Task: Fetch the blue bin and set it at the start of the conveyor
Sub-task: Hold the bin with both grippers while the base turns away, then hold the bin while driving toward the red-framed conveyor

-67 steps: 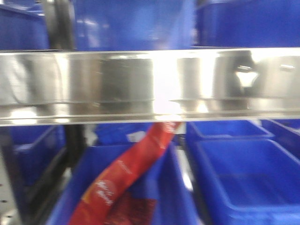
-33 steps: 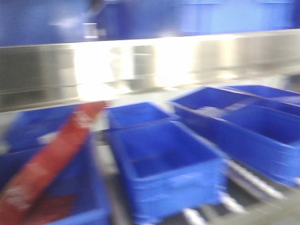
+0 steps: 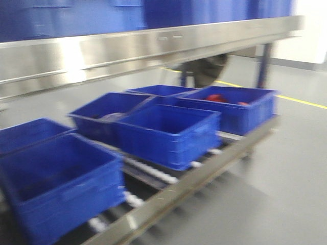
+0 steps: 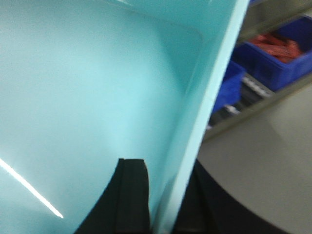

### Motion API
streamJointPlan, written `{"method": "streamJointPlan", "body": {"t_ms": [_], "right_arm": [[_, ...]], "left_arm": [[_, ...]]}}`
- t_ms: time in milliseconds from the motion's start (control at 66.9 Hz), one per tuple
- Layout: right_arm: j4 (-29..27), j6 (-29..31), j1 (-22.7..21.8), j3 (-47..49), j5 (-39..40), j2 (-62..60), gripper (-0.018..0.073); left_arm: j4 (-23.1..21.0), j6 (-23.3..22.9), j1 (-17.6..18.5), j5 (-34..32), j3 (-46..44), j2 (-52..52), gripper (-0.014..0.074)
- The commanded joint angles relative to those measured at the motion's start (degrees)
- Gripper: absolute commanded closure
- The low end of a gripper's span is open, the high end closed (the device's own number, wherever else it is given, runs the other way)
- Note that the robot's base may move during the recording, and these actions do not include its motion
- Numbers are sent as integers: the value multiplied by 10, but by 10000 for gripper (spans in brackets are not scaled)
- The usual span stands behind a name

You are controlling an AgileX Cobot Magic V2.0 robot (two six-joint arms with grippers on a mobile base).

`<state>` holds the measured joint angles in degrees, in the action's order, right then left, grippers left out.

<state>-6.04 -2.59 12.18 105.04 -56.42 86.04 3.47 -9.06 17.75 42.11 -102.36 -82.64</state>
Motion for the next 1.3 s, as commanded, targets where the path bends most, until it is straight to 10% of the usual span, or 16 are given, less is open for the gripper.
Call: {"method": "streamJointPlan", "body": {"t_ms": [0,1285], "right_arm": [[-3,15,-1,5,21,-5,711],[-3,15,-1,5,21,-5,711]], "left_arm": [[-26,-6,2,-42,-6,7,708],[-26,-6,2,-42,-6,7,708]]}}
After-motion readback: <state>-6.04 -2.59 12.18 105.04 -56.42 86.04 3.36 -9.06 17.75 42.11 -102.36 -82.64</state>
